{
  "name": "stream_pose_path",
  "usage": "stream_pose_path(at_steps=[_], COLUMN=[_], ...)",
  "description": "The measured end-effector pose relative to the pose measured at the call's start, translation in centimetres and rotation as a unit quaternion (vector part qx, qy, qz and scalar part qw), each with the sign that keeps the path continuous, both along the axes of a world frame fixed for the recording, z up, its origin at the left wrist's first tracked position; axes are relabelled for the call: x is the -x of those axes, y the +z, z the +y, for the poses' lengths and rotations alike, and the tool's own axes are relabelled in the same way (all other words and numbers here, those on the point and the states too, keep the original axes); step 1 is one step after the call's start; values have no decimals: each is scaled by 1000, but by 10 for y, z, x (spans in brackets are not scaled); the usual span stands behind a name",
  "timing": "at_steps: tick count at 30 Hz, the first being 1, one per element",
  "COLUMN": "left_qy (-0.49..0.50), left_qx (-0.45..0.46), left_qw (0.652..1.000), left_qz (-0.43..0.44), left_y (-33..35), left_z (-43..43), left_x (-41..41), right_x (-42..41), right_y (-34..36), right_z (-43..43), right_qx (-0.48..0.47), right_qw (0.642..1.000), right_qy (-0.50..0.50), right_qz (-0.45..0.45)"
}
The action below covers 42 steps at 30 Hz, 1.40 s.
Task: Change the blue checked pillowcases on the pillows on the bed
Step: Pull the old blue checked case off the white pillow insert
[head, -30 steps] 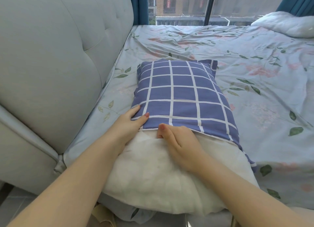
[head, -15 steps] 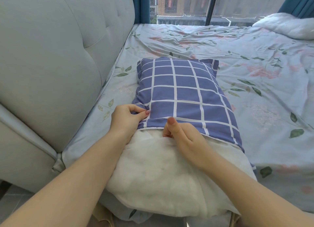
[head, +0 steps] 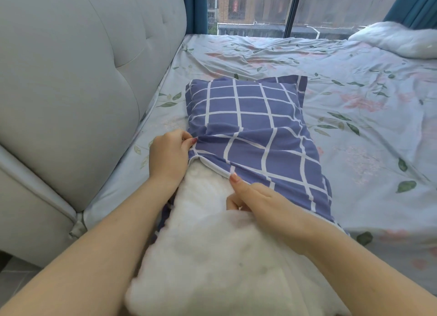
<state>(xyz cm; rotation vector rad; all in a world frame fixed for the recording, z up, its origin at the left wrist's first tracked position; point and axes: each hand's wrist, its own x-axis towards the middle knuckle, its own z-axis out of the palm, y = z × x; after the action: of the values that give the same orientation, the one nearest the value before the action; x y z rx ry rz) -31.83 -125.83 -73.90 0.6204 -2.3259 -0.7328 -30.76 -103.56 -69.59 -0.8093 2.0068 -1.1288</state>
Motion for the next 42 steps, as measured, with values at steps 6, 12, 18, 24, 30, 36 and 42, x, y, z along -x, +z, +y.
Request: stream_pose_path(at_steps=[6, 12, 18, 24, 30, 36, 42], left_qy=[-12, -74, -154, -233, -305, -356, -325], left_qx=[46, -71, -81, -101, -112, -138, -62], left_qw=[999, 995, 985, 967, 944, 915, 943], left_qz=[-13, -13, -20, -22, -52, -128, -26], left_y=[-2, 9, 22, 27, 23, 16, 4], left_z=[-6, 4, 44, 86, 122, 146, 166], left_x=[5, -3, -29, -56, -64, -63, -62], right_x=[-11, -12, 28, 88, 99, 94, 78], right_y=[-13, -18, 2, -8, -26, -25, -22], right_z=[13, 9, 41, 88, 91, 79, 71], right_qx=[-28, 58, 178, -59, -130, 84, 250], right_qw=[998, 996, 934, 923, 930, 900, 831], right_qy=[-19, -69, -238, -371, -326, -391, -409], right_qz=[-44, -29, 198, 90, -111, -173, -282])
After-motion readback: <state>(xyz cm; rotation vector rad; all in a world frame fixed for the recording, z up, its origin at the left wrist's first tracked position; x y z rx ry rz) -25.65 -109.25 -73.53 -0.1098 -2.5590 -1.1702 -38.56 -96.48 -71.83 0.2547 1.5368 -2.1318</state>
